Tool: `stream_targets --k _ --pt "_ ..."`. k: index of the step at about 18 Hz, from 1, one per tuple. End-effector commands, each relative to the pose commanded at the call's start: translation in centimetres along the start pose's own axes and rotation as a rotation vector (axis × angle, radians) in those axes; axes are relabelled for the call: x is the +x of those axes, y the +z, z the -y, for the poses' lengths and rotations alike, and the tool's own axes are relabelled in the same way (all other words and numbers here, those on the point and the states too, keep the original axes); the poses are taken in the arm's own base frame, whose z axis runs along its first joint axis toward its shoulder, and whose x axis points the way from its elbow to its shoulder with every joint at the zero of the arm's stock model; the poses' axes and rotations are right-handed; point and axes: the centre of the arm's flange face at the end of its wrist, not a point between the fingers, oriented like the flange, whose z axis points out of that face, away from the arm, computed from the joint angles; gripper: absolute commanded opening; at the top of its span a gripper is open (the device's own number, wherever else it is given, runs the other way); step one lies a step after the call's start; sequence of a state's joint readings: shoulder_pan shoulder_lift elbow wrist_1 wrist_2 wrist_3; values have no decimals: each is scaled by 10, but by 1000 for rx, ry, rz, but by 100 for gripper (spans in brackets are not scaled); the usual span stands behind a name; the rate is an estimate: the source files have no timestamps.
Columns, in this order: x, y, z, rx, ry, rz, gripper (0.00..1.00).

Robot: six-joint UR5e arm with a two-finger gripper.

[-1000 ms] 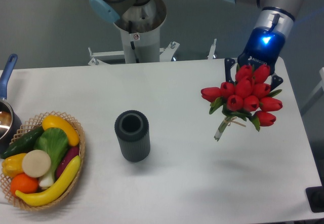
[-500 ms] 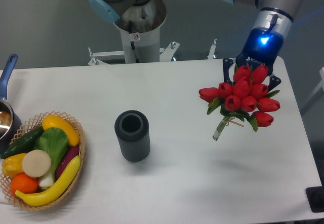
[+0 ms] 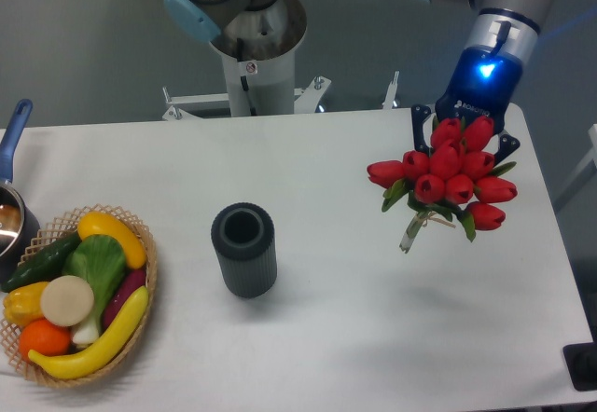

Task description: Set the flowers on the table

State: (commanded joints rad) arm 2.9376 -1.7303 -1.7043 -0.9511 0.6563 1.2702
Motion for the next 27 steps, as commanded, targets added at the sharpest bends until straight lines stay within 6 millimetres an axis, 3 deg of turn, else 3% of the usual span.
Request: stream_targets --k 5,12,27 --pt "8 2 2 -114 22 27 34" --pt "48 57 16 -531 169 50 34" --pt "50 137 -42 -936 230 8 34"
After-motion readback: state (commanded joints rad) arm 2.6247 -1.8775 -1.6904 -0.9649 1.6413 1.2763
